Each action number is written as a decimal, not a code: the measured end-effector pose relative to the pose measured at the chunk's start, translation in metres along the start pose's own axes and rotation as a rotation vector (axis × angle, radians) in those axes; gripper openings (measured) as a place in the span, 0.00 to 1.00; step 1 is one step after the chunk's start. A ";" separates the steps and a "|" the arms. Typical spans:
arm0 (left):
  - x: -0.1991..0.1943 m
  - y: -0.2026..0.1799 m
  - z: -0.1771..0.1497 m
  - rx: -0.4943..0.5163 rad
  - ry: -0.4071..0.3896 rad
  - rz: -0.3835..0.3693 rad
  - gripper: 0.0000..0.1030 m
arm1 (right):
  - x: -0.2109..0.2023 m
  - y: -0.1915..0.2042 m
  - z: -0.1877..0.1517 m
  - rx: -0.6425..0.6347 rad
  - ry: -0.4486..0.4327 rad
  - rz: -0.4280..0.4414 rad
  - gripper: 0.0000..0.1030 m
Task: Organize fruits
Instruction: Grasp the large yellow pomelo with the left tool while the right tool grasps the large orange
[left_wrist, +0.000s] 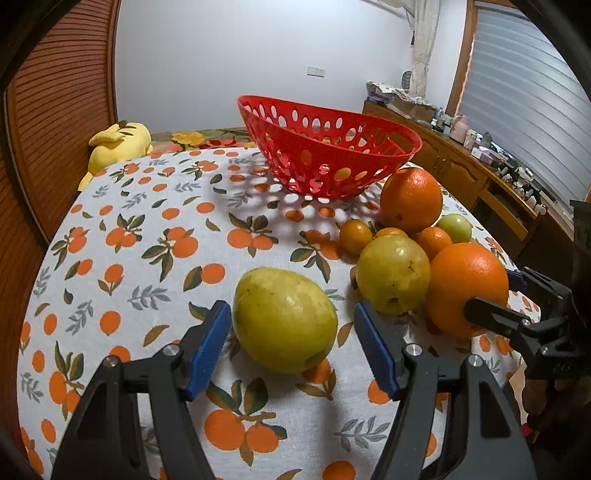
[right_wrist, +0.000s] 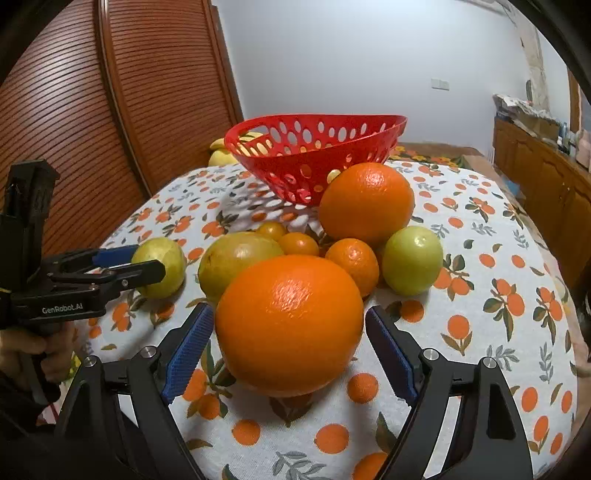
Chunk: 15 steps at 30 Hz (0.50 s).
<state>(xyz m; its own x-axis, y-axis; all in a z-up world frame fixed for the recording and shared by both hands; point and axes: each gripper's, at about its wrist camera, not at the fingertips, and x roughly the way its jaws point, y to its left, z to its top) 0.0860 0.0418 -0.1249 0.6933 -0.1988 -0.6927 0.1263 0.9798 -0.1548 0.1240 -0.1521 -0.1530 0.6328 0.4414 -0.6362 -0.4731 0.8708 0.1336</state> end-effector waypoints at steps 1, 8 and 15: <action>0.001 0.000 -0.001 -0.002 0.003 0.001 0.67 | 0.000 0.000 -0.001 -0.001 0.000 -0.001 0.84; 0.008 0.002 -0.003 -0.017 0.018 0.007 0.67 | 0.004 -0.002 -0.004 0.015 0.002 -0.001 0.85; 0.013 0.005 -0.002 -0.026 0.024 0.011 0.67 | 0.008 -0.002 -0.006 0.016 0.012 0.007 0.85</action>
<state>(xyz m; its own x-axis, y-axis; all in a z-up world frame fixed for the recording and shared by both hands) 0.0940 0.0438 -0.1357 0.6771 -0.1887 -0.7113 0.1002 0.9812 -0.1649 0.1261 -0.1516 -0.1631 0.6220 0.4445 -0.6446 -0.4672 0.8713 0.1500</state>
